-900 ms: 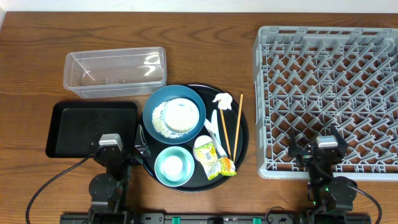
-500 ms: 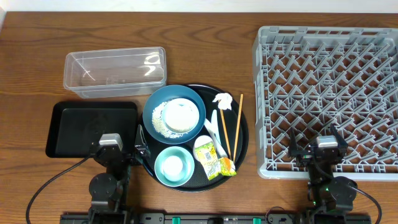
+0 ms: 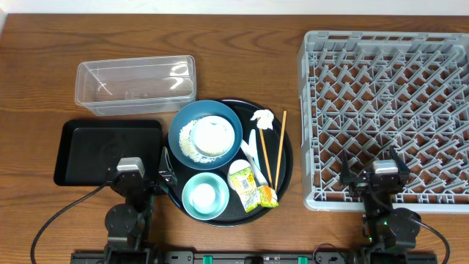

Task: Sort waste into correct bins and load items into the dishwasher rack

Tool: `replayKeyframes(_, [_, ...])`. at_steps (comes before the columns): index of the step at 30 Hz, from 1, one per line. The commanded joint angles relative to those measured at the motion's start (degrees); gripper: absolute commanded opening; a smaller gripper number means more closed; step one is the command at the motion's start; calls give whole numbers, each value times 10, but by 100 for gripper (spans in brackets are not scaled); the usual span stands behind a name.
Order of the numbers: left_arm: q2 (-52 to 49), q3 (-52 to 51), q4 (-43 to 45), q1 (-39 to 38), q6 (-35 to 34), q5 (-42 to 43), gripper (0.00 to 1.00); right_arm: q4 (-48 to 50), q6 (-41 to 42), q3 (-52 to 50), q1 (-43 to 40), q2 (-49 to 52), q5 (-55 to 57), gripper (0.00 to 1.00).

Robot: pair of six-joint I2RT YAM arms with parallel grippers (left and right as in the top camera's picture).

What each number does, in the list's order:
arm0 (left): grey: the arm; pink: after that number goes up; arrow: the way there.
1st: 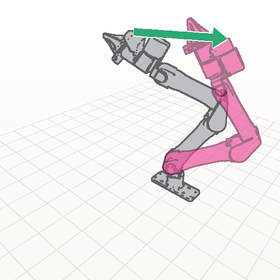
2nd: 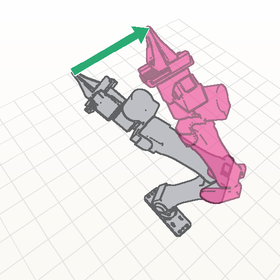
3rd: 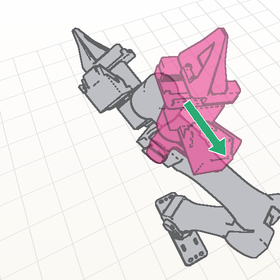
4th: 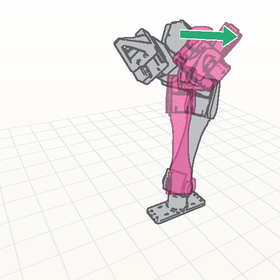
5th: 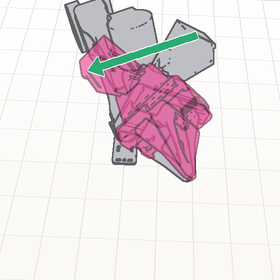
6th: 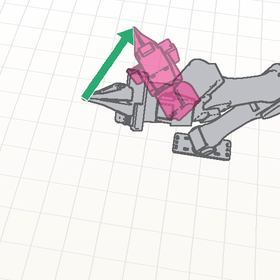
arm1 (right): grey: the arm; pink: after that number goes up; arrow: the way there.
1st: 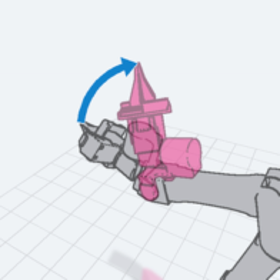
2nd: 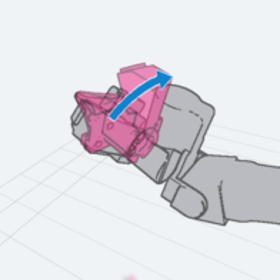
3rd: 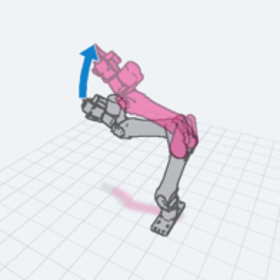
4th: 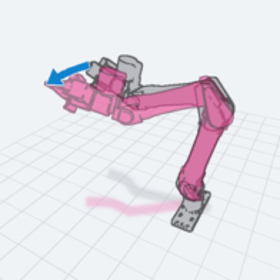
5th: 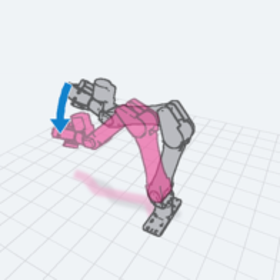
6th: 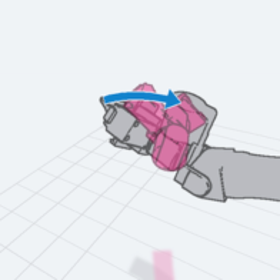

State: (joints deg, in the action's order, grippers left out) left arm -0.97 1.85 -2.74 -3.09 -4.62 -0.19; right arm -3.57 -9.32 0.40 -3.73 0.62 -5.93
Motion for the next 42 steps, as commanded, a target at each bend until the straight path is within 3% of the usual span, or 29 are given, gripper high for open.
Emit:
replayKeyframes(1, [-1,-16,-14,3,3,-3,97,-2,-4,-1,11,-2,1,99])
replayKeyframes(19, [-1,-16,-14,3,3,-3,98,-1,-3,-1,11,-2,1,99])
replayKeyframes(29, [-1,-13,-15,3,-17,-2,98,-1,112,16,11,-2,1,99])
replayKeyframes(36, [-40,35,-62,3,-17,27,98,-31,112,63,11,-2,2,99])
replayKeyframes(42, [-136,134,-134,2,-17,28,98,-80,112,130,11,41,2,99])
